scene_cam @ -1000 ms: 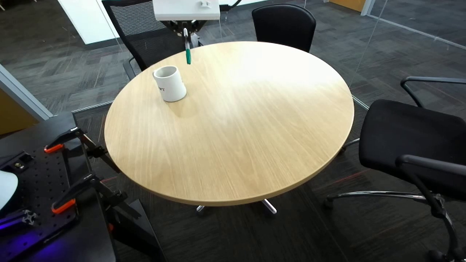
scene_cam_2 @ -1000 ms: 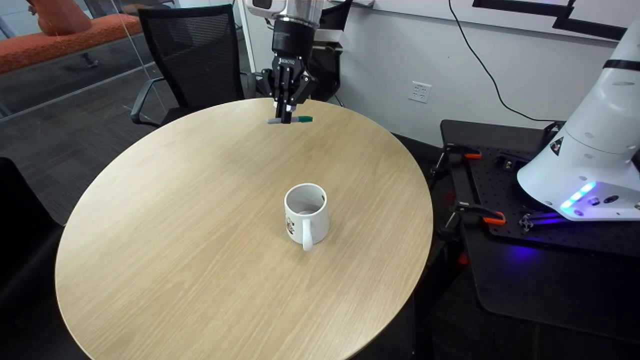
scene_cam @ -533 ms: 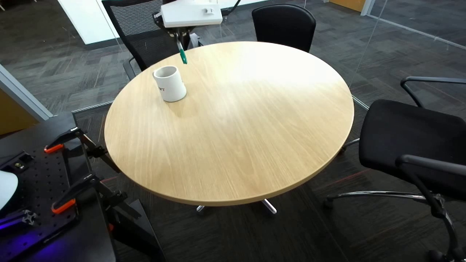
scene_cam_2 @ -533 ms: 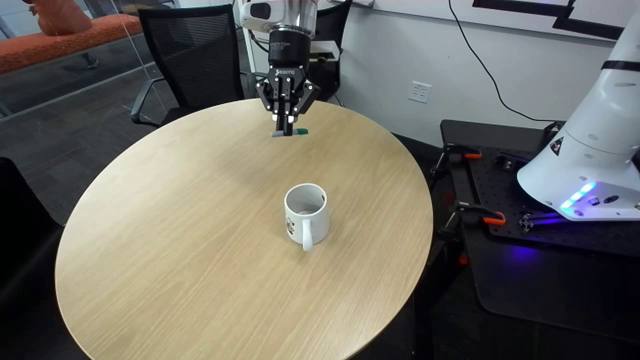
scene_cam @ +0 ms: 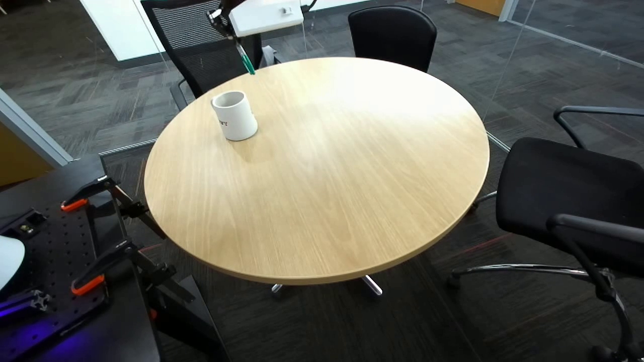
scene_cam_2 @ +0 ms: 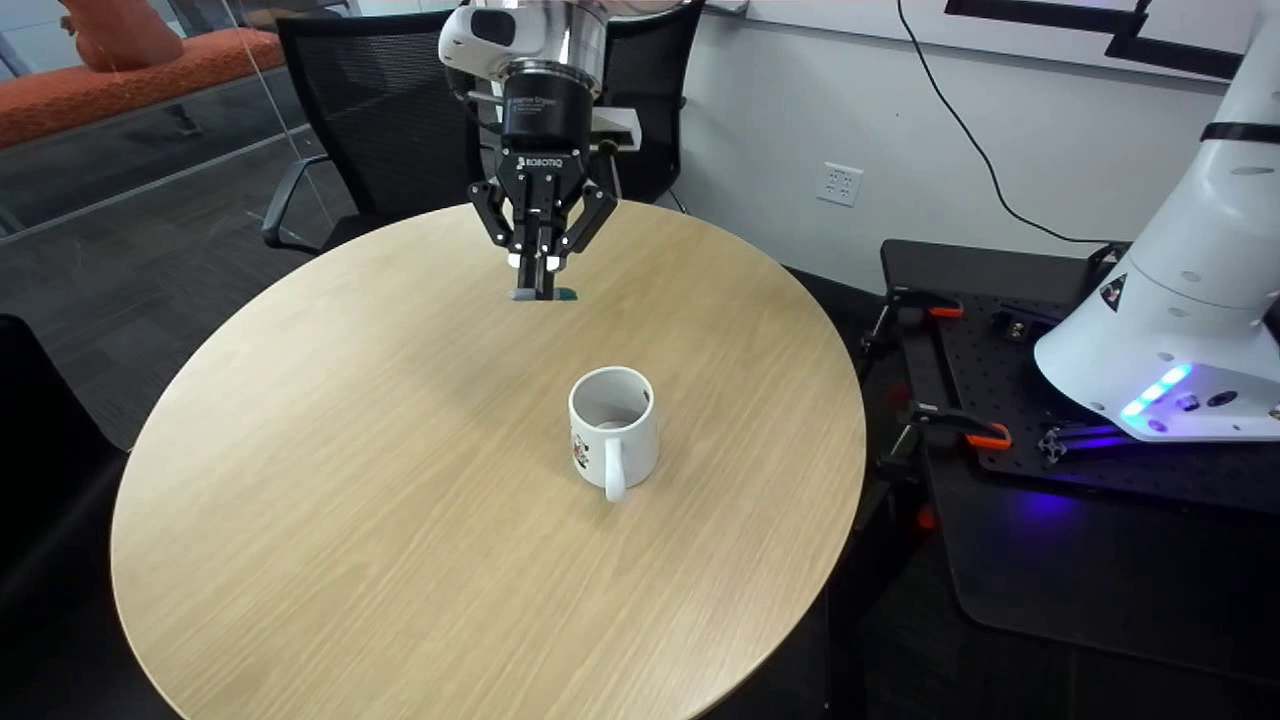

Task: Put the pen in the mug

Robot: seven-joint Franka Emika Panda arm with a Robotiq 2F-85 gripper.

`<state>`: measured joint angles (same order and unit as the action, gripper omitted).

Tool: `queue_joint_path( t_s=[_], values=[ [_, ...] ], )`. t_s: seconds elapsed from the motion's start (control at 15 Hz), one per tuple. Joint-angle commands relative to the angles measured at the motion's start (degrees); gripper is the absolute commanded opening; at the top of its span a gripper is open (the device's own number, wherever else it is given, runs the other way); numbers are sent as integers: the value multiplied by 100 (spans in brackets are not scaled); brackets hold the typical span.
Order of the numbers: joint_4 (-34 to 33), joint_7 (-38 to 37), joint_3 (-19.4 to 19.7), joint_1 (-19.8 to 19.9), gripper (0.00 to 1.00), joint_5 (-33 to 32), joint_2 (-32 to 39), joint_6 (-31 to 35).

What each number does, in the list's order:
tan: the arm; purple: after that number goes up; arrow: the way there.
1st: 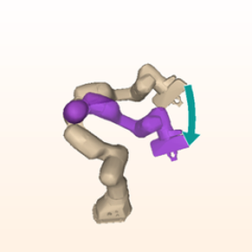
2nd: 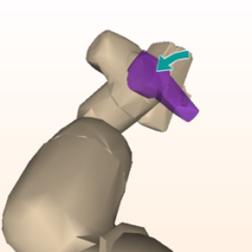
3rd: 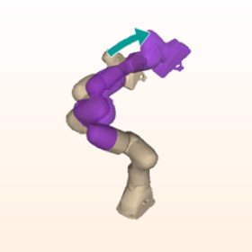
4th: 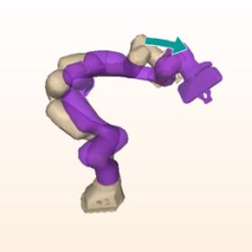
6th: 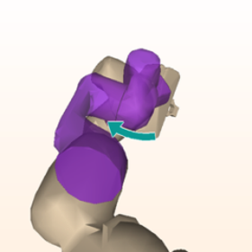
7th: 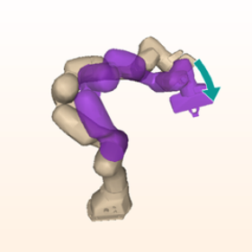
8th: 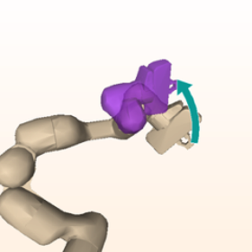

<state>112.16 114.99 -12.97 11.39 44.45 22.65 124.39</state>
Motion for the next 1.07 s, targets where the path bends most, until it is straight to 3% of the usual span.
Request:
queue_joint_path(
  t_s=[0.0, 0.07, 0.4, 0.47, 0.53, 1.0],
  values=[
    [-67, 339, 278, -243, 3, 233, 15, -241],
    [-82, 423, 312, -262, 13, 279, 37, -292],
    [-72, 413, 401, -346, 13, 260, 50, -280],
    [-100, 477, 387, -321, 3, 296, 78, -323],
    [-104, 533, 385, -315, 3, 317, 98, -350],
    [-97, 1530, 374, -223, 3, 782, 217, -871]
  ],
)
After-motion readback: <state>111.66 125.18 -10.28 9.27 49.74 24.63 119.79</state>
